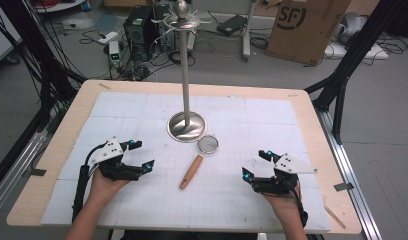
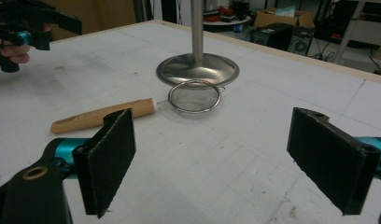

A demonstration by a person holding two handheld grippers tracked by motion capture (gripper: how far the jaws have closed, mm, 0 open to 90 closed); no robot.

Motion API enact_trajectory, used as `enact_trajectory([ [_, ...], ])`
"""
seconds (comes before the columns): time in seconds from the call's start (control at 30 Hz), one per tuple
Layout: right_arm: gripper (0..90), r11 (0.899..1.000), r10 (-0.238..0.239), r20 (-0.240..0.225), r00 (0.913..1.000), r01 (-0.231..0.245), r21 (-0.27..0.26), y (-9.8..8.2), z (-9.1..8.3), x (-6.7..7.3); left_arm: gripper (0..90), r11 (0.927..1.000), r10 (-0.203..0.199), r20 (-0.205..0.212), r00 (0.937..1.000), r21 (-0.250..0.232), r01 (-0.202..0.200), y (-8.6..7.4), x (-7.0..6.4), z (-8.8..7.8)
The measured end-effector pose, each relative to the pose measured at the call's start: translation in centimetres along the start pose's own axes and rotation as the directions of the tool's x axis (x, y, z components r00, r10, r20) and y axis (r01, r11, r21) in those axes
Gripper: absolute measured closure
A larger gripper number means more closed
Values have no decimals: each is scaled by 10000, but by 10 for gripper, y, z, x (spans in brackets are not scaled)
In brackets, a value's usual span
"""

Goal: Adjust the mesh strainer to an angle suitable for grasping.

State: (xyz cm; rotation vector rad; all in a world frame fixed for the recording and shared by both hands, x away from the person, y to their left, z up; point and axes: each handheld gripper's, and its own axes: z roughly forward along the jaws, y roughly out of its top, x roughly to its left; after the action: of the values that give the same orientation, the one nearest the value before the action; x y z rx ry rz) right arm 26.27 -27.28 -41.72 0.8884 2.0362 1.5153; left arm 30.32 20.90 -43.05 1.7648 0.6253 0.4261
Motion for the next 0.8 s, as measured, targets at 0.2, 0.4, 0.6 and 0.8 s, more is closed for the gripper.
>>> enact_trajectory([
  [0.2,144,9999,150,50,9999,-150,69,-3,-3,-2,159,10000,-38,-88,10000,-3,38,-1,0,2],
  [0.4,143,9991,388,124,9992,-390,148,-4,-4,-5,159,9998,-214,-25,9998,58,214,0,-1,3],
  [0.6,143,9981,355,46,9994,-357,510,-8,-1,-4,160,9970,-732,109,9973,-247,735,2,-1,2],
  [0.8,143,9969,546,122,9984,-552,564,-10,-4,-8,160,9973,-720,146,9973,154,718,3,-3,8],
])
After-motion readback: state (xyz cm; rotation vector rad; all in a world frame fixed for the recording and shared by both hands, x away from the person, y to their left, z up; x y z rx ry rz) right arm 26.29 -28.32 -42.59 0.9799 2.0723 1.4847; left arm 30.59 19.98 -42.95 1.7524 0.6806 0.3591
